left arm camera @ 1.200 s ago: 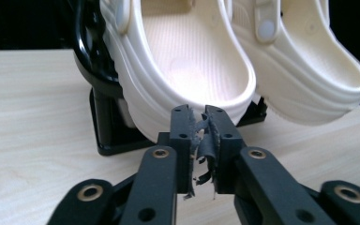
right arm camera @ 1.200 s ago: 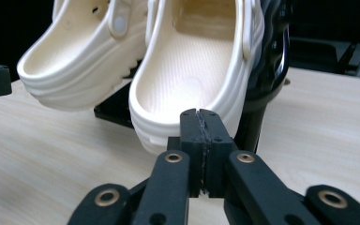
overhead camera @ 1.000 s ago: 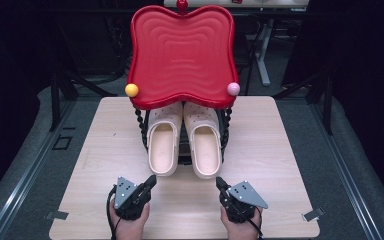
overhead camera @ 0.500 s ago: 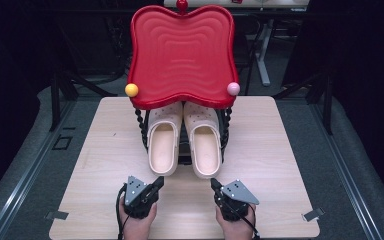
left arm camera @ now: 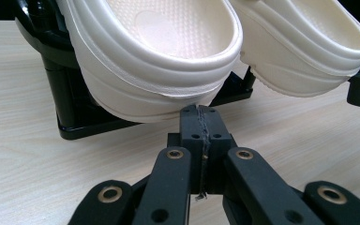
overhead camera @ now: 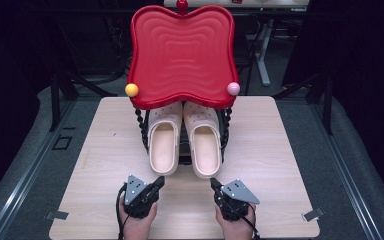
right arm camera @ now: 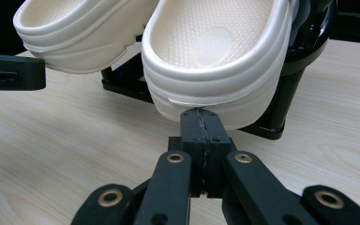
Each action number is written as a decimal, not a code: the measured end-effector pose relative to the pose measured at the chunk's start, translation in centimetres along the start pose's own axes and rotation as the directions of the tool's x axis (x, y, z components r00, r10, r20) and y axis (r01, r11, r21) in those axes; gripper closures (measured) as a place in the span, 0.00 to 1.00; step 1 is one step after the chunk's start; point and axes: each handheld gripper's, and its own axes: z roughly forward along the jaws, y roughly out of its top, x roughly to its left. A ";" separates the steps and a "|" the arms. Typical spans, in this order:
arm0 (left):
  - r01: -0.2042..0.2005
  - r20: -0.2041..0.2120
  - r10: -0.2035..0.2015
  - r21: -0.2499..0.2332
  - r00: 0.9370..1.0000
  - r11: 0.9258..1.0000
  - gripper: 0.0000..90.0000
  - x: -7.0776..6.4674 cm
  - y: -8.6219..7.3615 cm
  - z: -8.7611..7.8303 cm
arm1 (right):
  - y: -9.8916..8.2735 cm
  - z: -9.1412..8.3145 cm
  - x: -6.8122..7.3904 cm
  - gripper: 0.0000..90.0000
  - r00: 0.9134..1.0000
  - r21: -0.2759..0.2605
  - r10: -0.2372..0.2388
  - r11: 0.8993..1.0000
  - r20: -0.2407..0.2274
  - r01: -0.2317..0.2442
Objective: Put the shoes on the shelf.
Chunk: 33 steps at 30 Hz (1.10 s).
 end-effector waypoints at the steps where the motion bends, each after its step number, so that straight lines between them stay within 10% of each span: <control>1: -0.003 0.003 0.003 -0.002 1.000 1.000 1.00 0.1 0.0 0.0 | 0.0 0.0 0.0 1.00 1.000 0.000 -0.001 1.000 0.003 0.001; 33: -0.014 0.000 0.014 0.007 1.000 1.000 1.00 1.6 2.6 1.6 | 2.0 1.9 -0.3 1.00 1.000 -0.005 0.003 1.000 0.002 -0.003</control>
